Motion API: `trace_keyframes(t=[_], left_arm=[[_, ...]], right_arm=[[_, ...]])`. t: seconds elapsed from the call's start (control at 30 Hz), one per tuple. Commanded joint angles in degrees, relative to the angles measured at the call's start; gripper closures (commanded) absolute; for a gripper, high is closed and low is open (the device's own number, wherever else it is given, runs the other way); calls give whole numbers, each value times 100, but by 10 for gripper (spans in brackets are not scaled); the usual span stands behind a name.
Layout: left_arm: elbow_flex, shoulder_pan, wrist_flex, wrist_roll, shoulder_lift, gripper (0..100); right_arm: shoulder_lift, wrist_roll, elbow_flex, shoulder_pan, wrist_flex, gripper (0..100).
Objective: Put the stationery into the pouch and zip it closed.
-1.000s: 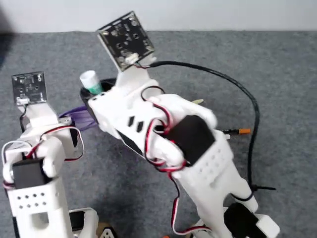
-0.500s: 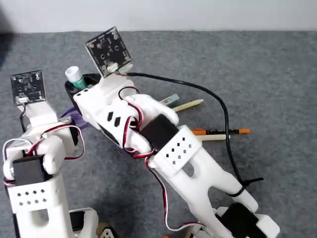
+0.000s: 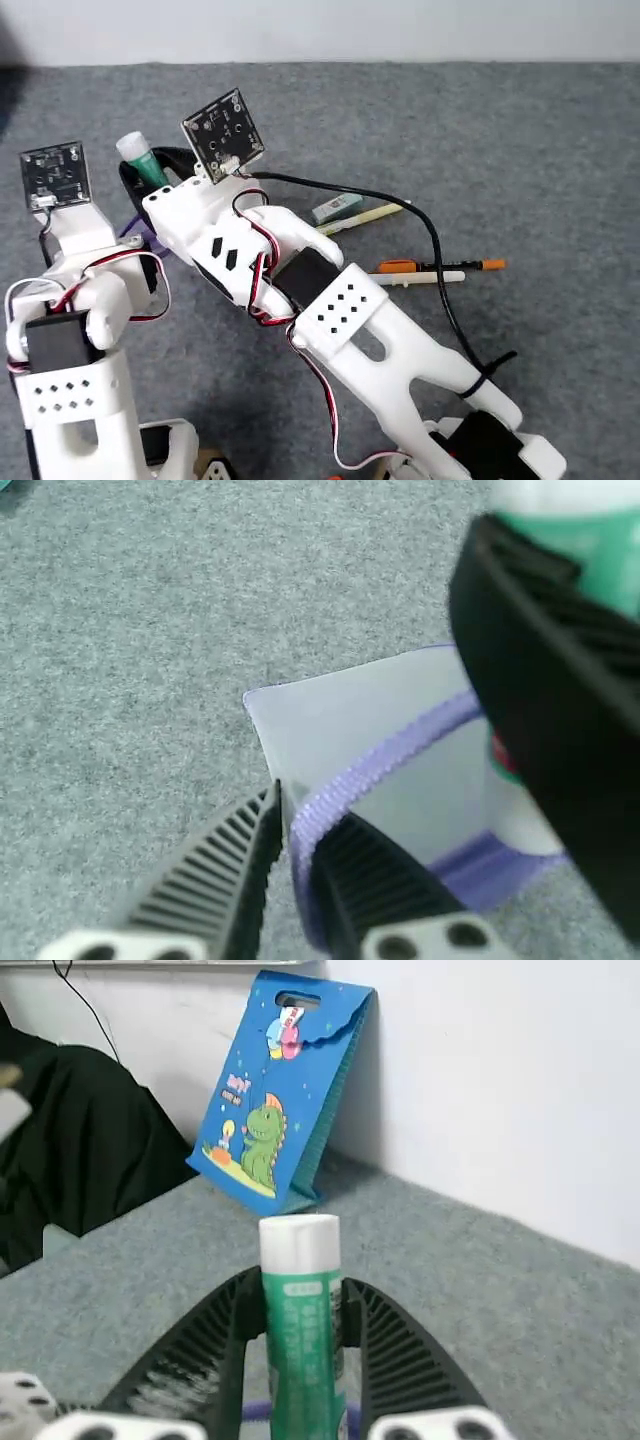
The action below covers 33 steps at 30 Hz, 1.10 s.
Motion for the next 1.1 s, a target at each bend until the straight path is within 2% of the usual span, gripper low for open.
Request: trace_keyframes(t=[0.0,0.2,0.5,0.67,0.9,1.07], left_arm=[[-242,0,105,35,44,988],[-242,-35,114,44,35,988],[-242,-35,114,44,35,988],[-242,-26,114,44,35,988],[-242,-9,114,44,35,988],[-242,-9,114,44,35,988]], right_arm=[[-84,0,-44,-22,-347,991],[-268,0,563,-31,-347,991],[-1525,0,1837,-31,-330,991],[-2255,-26,2013,-40,532,991],[-2897,-9,2013,-22,1033,991],[-3152,-18,2004,-22,1798,991]])
